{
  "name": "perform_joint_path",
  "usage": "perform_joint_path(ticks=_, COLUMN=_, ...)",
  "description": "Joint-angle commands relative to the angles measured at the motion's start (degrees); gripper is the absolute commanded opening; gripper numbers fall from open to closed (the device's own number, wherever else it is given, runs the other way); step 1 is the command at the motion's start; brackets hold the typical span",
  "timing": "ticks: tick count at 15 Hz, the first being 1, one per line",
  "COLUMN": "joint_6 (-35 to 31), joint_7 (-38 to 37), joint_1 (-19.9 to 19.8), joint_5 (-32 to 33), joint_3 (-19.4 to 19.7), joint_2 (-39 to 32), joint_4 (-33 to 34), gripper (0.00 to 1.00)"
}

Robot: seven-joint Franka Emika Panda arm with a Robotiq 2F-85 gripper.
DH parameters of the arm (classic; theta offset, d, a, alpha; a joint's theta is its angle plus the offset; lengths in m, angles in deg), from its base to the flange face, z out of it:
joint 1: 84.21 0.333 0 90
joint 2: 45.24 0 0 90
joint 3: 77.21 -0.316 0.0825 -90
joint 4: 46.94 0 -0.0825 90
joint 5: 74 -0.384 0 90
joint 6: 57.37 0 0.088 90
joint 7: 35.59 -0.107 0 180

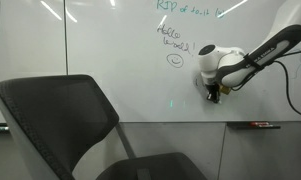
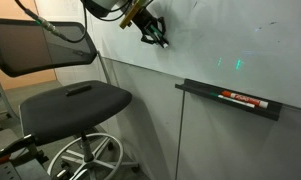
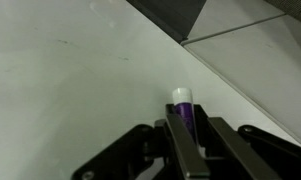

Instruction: Use the marker on the chair to write on the board

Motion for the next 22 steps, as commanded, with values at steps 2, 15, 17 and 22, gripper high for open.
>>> perform_joint_path(ticks=2, joint_6=4.34, joint_7=8.29, joint_1=-2.08, joint_5=-11.55, joint_3=-4.16, joint_2=8.06, joint_4=-6.43, gripper=0.11)
perform_joint_path(ticks=15, joint_6=23.45, joint_7=30.84, joint_1=1.45, joint_5=-52.58, joint_3=-11.96, joint_2=22.99, joint_4=-17.92, gripper=0.11)
perform_joint_path(ticks=17, joint_6=22.44, joint_7=31.59, joint_1=2.75, joint_5=-54.93, joint_3=-13.29, joint_2=22.44, joint_4=-19.72, gripper=0.11)
perform_joint_path(ticks=22, joint_6=17.2, joint_7=31.32, joint_1=5.3, joint_5=-57.24, joint_3=-16.07, joint_2=18.99, joint_4=-22.81, gripper=0.11)
